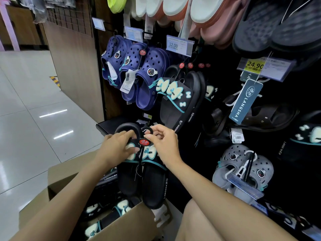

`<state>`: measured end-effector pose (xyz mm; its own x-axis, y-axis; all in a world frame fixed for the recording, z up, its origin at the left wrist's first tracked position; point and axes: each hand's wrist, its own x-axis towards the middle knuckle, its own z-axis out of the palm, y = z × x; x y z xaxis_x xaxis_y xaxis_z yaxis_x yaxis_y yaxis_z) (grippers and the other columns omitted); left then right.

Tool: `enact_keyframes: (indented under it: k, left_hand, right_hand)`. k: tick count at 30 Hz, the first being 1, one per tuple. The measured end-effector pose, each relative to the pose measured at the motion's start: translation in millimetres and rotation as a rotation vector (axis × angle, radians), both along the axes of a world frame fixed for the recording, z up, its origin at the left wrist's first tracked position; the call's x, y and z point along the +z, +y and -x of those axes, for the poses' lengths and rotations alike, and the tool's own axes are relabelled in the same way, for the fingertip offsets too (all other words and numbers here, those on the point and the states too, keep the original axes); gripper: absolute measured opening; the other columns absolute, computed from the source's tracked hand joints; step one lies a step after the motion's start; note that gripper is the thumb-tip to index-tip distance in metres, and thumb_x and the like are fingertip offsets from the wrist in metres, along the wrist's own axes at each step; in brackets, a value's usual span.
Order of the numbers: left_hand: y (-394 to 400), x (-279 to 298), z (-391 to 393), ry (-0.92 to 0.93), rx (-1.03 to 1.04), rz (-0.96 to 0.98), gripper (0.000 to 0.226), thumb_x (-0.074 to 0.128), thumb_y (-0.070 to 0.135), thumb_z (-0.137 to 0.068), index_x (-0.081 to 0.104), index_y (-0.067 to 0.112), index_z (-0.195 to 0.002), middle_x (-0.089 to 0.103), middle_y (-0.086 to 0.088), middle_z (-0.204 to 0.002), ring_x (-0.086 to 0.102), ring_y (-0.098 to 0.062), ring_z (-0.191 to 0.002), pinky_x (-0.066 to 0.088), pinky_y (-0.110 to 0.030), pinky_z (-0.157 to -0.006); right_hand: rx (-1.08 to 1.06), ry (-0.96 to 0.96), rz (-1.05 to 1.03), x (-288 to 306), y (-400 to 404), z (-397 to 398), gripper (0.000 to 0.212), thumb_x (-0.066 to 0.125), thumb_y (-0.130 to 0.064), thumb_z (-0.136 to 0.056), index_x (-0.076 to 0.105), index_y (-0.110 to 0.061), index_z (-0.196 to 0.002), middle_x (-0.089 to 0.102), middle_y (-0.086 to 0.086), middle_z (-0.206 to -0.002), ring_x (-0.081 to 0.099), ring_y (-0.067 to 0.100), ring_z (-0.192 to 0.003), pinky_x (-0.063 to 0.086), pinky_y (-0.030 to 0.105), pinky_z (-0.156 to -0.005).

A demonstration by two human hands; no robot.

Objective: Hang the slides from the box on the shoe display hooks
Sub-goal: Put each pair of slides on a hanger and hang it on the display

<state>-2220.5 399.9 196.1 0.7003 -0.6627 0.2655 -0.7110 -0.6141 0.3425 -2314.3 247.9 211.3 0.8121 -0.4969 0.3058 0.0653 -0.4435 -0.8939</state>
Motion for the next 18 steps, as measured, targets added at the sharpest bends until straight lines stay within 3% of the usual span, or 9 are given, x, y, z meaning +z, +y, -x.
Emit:
enact_keyframes:
  k: [4, 8, 13, 16, 18]
  left_hand:
    - [-1.8, 0.2, 1.8, -0.103, -0.06, -0.056, 0.037, 0.061, 0.047, -0.088, 0.048, 0.03, -0.117, 0.056, 0.009, -0.102, 0.056, -0.019, -0.102, 0.034, -0.032, -0.086]
    - [-3.7, -1.4, 5.6, -0.048, -0.074, -0.125, 0.054, 0.063, 0.047, -0.087, 0.043, 0.032, -0.135, 0.058, 0.009, -0.126, 0.054, -0.018, -0.119, 0.036, -0.032, -0.092]
    - [-0.6, -15.6, -0.6, 0.239, -0.059, -0.11, 0.042, 0.073, 0.044, -0.081, 0.052, 0.033, -0.116, 0.064, 0.009, -0.105, 0.061, -0.021, -0.098, 0.05, -0.036, -0.085]
    - [-2.9, -23.1, 3.3, 0.237, -0.081, -0.13, 0.055, 0.075, 0.045, -0.079, 0.052, 0.035, -0.127, 0.062, 0.013, -0.118, 0.06, -0.018, -0.11, 0.049, -0.039, -0.091]
    - [-4.4, -25.7, 1.2, 0.211, -0.102, -0.105, 0.051, 0.077, 0.049, -0.074, 0.054, 0.036, -0.117, 0.061, 0.015, -0.114, 0.059, -0.016, -0.107, 0.05, -0.039, -0.088]
  right_hand:
    - [-0.026, 0.024, -0.052, -1.2, -1.7, -1.8, 0.013, 0.078, -0.013, -0.08, 0.077, -0.021, -0.09, 0.074, -0.002, -0.078, 0.071, 0.014, -0.078, 0.059, 0.035, -0.083]
    - [-0.044, 0.054, -0.083, -2.7, -2.3, -0.8, 0.015, 0.079, -0.016, -0.078, 0.078, -0.021, -0.092, 0.076, -0.002, -0.077, 0.073, 0.012, -0.077, 0.059, 0.038, -0.085]
    - [-0.03, 0.081, -0.078, -1.9, 2.8, 1.8, 0.014, 0.08, -0.014, -0.077, 0.078, -0.022, -0.088, 0.076, -0.005, -0.074, 0.072, 0.007, -0.072, 0.059, 0.034, -0.08]
    - [-0.033, 0.096, -0.088, -3.2, 3.5, 2.4, 0.014, 0.08, -0.013, -0.076, 0.078, -0.024, -0.085, 0.076, -0.007, -0.074, 0.073, 0.007, -0.076, 0.058, 0.036, -0.087]
    - [-0.072, 0.083, -0.127, -3.7, 0.2, 2.1, 0.015, 0.08, -0.014, -0.075, 0.079, -0.023, -0.087, 0.076, -0.007, -0.075, 0.073, 0.007, -0.077, 0.057, 0.037, -0.089]
